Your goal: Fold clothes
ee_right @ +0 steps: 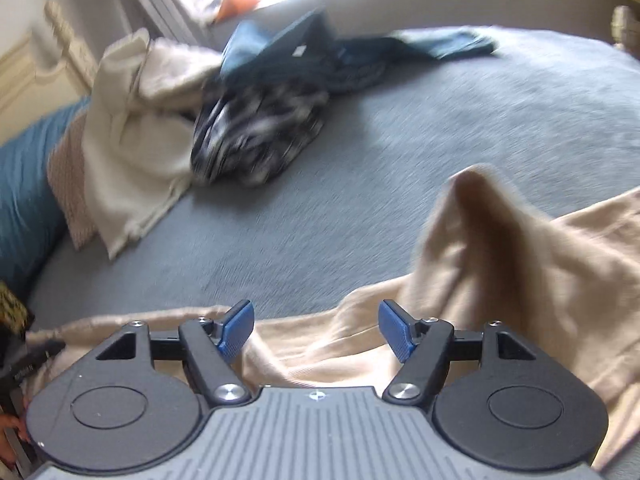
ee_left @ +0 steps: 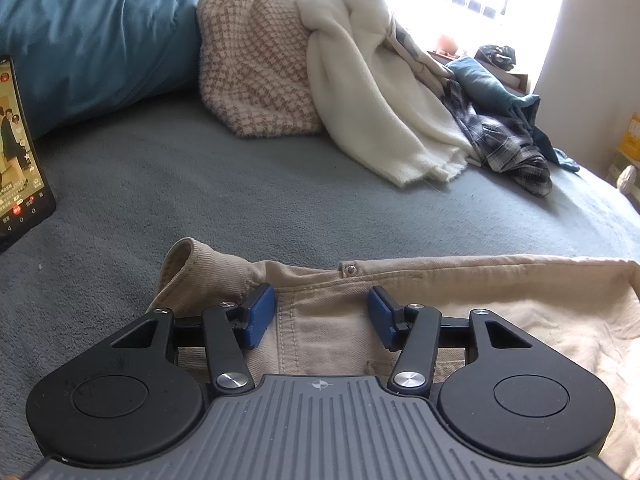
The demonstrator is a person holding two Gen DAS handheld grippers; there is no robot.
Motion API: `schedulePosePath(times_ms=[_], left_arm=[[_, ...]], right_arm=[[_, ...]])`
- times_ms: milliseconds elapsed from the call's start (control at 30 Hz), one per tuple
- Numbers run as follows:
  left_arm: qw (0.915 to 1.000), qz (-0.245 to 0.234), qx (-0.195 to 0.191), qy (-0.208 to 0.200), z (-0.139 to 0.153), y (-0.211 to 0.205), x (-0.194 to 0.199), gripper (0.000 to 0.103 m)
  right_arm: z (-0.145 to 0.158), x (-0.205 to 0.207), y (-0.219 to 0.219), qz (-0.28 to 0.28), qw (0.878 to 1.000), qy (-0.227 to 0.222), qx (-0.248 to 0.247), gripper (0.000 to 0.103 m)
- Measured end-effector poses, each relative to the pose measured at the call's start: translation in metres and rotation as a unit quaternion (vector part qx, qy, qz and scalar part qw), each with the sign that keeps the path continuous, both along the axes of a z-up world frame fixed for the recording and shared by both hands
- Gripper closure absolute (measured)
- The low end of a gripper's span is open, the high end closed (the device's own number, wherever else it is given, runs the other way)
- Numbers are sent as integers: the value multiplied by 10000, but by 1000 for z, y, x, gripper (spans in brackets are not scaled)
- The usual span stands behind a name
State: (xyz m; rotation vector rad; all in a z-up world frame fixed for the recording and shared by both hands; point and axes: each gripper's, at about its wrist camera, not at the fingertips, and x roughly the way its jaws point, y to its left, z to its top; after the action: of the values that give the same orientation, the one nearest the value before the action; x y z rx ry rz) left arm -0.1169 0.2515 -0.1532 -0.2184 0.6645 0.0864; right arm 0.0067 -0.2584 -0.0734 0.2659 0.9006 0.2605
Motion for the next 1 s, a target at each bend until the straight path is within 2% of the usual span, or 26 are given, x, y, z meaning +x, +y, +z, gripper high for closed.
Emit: schedulePosePath(times_ms=[167,333,433,600,667,733,933,1000], left_arm=[[10000,41,-1,83,5,-2,2,48],[9998,155,0,151,22,-5,1,47],[9998,167,67,91,36,-13,-2,47],[9995,-232,200,122,48,-44,-4,44],[9985,-434,261,228,46,-61,-1,44],[9975,-547,320,327,41,-76,1,44],[9968,-441,346,566,22,-97,6,44],[9970,-402,373,551,21,-99,4,44]], right_arm=[[22,-32,-62,-894,9944,-322,468,30],[23,-72,-135,-1918,9770,-314,883,30],[7,-96,-174,-2547,9594,-194,1194,30],[-32,-122,-222,-3372,9146,9,2232,30],[-45,-121,-229,-3511,9011,27,2545,30],[-54,-114,-231,-3553,8939,41,2733,30],[-74,-87,-223,-3546,8839,192,3044,35],[-78,-87,-215,-3635,8766,366,3131,41]])
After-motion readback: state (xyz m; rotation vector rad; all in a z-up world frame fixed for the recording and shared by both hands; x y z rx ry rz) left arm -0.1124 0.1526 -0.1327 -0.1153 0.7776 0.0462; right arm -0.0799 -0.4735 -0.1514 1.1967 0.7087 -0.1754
